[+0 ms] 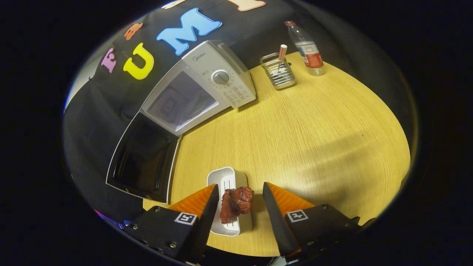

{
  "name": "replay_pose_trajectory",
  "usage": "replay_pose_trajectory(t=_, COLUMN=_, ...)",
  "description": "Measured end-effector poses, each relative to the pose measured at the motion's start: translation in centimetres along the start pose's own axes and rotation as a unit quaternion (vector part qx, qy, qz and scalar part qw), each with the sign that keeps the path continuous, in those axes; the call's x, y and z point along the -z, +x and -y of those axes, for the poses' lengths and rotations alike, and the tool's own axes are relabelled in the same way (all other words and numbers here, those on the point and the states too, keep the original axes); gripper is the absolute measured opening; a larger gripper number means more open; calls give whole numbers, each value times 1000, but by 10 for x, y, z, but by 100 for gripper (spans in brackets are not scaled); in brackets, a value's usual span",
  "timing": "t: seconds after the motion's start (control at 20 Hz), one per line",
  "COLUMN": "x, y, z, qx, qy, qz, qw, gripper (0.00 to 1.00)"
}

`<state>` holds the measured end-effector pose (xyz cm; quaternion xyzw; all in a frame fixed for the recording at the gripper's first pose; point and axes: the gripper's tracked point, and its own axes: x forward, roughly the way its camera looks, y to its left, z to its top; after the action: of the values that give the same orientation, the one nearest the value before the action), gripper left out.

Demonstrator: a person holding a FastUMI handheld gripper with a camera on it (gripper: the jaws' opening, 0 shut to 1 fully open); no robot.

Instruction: Open the microwave, put the food inside, and close the microwave door.

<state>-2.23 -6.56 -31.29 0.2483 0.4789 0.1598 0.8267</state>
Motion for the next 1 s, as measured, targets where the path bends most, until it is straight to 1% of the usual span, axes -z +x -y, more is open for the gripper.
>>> replay_pose_trajectory(t=0.1, x=9, y=0, z=-4, qx=-16, qy=18, qz=-17, qw=1000, gripper=73)
replay_pose_trajectory(t=0.2, x=12, y=3, z=-1, qx=-16, qy=26, qz=-17, qw=999, gripper=73)
replay_pose_trajectory(t=0.25, x=8, y=3, z=1, qx=-12, qy=35, qz=-12, qw=999, gripper=54)
replay_pose_trajectory(t=0.3, x=8, y=1, z=1, qx=-18, qy=49, qz=-14, qw=999, gripper=35)
replay_pose_trajectory(t=0.35, x=9, y=2, z=-5, qx=-25, qy=68, qz=0, qw=997, gripper=33)
replay_pose_trajectory(t=0.4, x=6, y=-1, z=-4, qx=-29, qy=78, qz=-1, qw=997, gripper=18)
replay_pose_trajectory(t=0.5, x=5, y=-5, z=-11, qx=-36, qy=92, qz=3, qw=995, gripper=18)
replay_pose_trajectory(t=0.75, x=2, y=-13, z=-25, qx=-22, qy=68, qz=26, qw=997, gripper=17)
replay_pose_trajectory(t=0.85, x=-2, y=-15, z=-20, qx=3, qy=54, qz=51, qw=997, gripper=17)
replay_pose_trajectory(t=0.9, x=-5, y=-20, z=-14, qx=17, qy=65, qz=71, qw=995, gripper=18)
replay_pose_trajectory(t=0.95, x=-7, y=-18, z=-16, qx=18, qy=70, qz=73, qw=995, gripper=5)
replay_pose_trajectory(t=1.0, x=-6, y=-18, z=-16, qx=24, qy=68, qz=80, qw=994, gripper=5)
